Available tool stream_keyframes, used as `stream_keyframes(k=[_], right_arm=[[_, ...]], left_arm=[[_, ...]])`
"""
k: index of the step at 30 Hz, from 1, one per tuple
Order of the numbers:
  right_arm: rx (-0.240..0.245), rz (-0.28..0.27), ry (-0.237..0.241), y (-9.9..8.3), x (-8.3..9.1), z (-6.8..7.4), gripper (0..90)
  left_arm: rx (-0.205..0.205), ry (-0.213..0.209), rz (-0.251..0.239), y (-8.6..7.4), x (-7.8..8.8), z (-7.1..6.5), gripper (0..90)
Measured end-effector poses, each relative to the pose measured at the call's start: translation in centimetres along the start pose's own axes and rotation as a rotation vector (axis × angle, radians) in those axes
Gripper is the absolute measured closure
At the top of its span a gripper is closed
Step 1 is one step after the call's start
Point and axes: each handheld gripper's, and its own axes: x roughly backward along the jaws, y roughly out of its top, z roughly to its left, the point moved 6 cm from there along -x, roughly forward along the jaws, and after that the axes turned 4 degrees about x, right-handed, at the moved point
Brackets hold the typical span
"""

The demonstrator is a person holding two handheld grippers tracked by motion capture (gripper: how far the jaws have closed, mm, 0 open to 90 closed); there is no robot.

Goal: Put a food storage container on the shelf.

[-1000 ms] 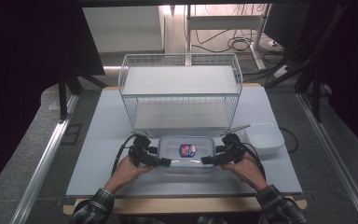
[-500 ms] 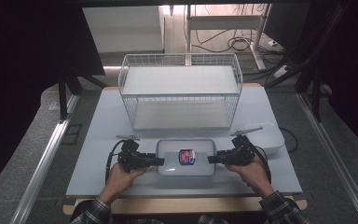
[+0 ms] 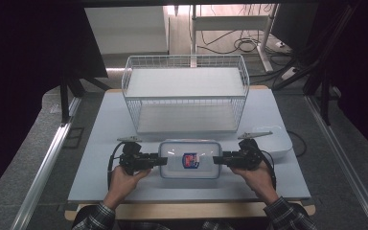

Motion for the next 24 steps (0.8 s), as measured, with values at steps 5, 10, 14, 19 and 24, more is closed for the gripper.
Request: stream_keyframes(k=[5, 10, 14, 19, 24], right_arm=[[0.036, -0.045, 0.000, 1.4, 0.7, 0.4, 51.4], [0.062, -0.067, 0.003, 2.7, 1.2, 0.6, 51.5], [0.082, -0.073, -0.002, 3.7, 1.5, 0.7, 51.5], [0.101, -0.103, -0.010, 5.8, 2.4, 0.6, 51.5], [0.111, -0.122, -0.009, 7.2, 3.1, 0.7, 51.5]], left_arm=[[-0.038, 0.009, -0.042, 1.3, 0.9, -0.7, 53.3], [-0.065, 0.023, -0.053, 2.5, 1.6, -1.2, 53.2], [-0.073, 0.024, -0.070, 3.6, 2.0, -1.4, 53.3], [-0.101, 0.017, -0.088, 5.6, 2.5, -1.9, 53.5], [-0.123, 0.028, -0.106, 7.1, 3.2, -2.5, 53.5]])
